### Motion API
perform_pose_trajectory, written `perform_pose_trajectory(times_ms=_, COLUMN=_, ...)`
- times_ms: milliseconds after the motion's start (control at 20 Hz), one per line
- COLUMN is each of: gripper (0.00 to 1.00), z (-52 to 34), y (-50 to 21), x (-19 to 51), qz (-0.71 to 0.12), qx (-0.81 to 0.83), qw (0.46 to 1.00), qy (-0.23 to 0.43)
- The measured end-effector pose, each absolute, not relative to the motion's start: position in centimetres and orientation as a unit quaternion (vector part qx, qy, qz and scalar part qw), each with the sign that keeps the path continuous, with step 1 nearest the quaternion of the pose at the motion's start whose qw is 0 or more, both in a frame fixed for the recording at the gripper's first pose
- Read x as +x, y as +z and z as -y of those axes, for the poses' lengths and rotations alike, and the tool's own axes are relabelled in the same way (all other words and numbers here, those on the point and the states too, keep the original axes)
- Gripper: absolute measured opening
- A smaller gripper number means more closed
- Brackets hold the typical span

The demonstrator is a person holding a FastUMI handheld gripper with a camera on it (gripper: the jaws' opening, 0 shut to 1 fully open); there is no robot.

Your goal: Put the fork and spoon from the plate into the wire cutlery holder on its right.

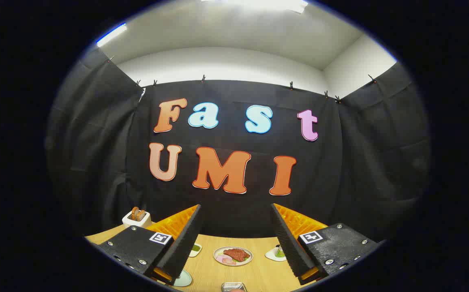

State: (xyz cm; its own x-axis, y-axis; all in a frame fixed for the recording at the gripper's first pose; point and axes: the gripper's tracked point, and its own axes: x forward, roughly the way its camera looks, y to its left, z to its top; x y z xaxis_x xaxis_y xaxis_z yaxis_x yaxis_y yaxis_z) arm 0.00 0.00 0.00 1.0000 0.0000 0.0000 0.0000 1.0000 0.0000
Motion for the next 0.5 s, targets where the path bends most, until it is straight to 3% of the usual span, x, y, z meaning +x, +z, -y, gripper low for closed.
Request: perform_pose_trajectory(times_ms=500, gripper=0.98, z=-0.9, y=-1.1, x=0.4, qz=-0.016, qx=0.035, qw=0.999, qy=0.019)
